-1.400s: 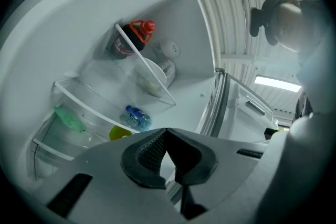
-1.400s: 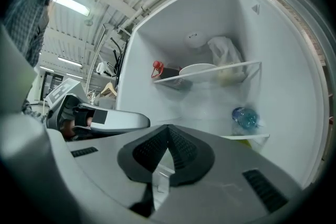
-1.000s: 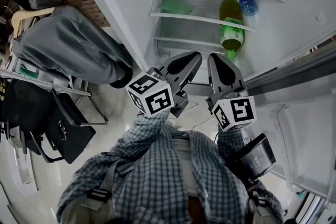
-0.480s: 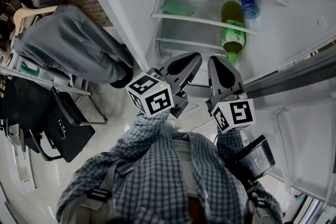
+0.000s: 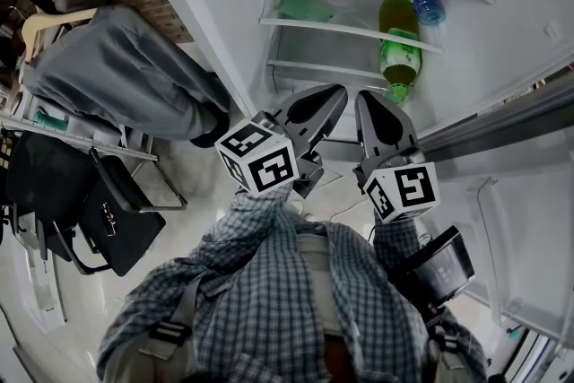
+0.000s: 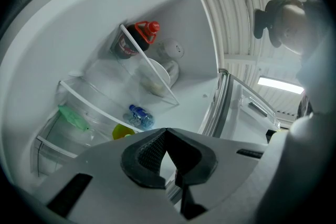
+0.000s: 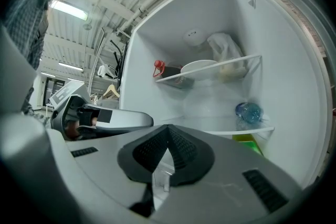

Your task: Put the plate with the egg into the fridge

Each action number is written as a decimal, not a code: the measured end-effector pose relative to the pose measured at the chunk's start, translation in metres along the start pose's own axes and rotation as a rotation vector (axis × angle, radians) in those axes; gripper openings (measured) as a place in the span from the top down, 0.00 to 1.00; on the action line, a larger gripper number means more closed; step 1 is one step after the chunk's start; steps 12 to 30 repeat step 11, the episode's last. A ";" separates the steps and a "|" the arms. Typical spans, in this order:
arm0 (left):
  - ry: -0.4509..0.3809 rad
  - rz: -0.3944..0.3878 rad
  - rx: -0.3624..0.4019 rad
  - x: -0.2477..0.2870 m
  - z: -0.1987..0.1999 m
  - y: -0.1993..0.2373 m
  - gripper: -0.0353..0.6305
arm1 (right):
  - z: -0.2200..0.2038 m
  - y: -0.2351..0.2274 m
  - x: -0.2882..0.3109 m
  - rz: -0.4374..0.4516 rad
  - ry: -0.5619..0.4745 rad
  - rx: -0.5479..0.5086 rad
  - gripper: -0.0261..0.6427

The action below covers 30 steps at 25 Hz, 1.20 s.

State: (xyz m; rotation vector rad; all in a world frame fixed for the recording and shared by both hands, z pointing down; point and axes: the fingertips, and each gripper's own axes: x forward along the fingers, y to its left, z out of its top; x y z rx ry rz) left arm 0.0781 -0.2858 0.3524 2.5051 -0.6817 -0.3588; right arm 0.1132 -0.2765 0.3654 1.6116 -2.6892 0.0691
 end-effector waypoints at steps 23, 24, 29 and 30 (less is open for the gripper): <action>-0.060 0.032 -0.009 -0.010 0.016 0.006 0.94 | 0.007 0.012 0.021 0.069 -0.003 -0.047 0.95; -0.060 0.032 -0.009 -0.010 0.016 0.006 0.94 | 0.007 0.012 0.021 0.069 -0.003 -0.047 0.95; -0.060 0.032 -0.009 -0.010 0.016 0.006 0.94 | 0.007 0.012 0.021 0.069 -0.003 -0.047 0.95; -0.060 0.032 -0.009 -0.010 0.016 0.006 0.94 | 0.007 0.012 0.021 0.069 -0.003 -0.047 0.95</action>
